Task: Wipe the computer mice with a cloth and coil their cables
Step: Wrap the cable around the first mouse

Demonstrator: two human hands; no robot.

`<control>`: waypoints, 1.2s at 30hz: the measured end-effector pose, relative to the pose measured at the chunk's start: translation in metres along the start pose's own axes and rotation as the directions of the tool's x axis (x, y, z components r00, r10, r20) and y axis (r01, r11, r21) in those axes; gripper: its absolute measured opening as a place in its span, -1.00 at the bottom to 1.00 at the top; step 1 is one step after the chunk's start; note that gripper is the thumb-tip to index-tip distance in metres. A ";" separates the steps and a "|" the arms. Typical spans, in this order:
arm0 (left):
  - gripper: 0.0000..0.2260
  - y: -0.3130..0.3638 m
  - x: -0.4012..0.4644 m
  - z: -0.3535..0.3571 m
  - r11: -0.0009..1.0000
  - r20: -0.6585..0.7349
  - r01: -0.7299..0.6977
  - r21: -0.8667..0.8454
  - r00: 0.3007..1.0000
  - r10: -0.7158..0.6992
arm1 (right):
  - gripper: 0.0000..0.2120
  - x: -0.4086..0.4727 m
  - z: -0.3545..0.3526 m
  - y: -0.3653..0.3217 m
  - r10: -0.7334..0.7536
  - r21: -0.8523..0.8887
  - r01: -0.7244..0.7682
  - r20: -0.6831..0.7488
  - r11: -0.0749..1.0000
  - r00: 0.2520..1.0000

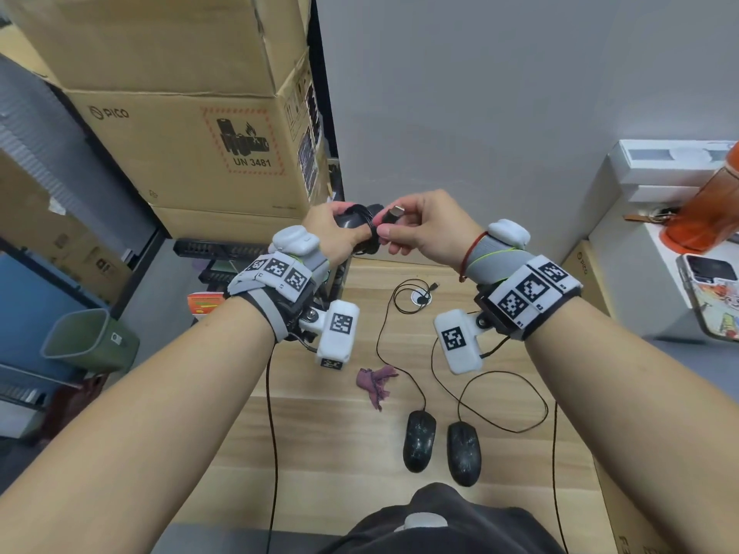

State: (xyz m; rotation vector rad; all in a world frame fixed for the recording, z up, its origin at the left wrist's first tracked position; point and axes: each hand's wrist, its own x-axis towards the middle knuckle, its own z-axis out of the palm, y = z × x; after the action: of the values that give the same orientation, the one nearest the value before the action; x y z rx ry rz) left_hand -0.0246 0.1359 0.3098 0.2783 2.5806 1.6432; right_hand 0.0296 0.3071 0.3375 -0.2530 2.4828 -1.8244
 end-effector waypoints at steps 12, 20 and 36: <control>-0.85 0.014 -0.003 0.009 0.852 0.109 0.335 -0.403 0.941 -0.319 | -0.73 -0.005 0.012 0.016 0.220 0.055 -0.238 0.228 0.970 0.948; -0.80 0.014 -0.008 0.012 0.914 0.117 0.193 -0.357 0.980 -0.161 | -0.65 -0.006 0.010 0.015 0.355 0.066 -0.364 0.117 0.929 0.928; -0.69 0.008 -0.016 0.017 0.966 0.312 0.126 -0.227 0.949 -0.051 | -0.64 -0.002 0.008 0.023 0.035 -0.314 -0.162 -0.374 0.936 0.927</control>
State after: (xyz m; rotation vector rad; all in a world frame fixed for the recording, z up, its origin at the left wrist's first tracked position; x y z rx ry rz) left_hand -0.0052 0.1515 0.3089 0.3597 2.1131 1.7110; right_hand 0.0302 0.3065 0.3132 0.2239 2.9928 -1.5057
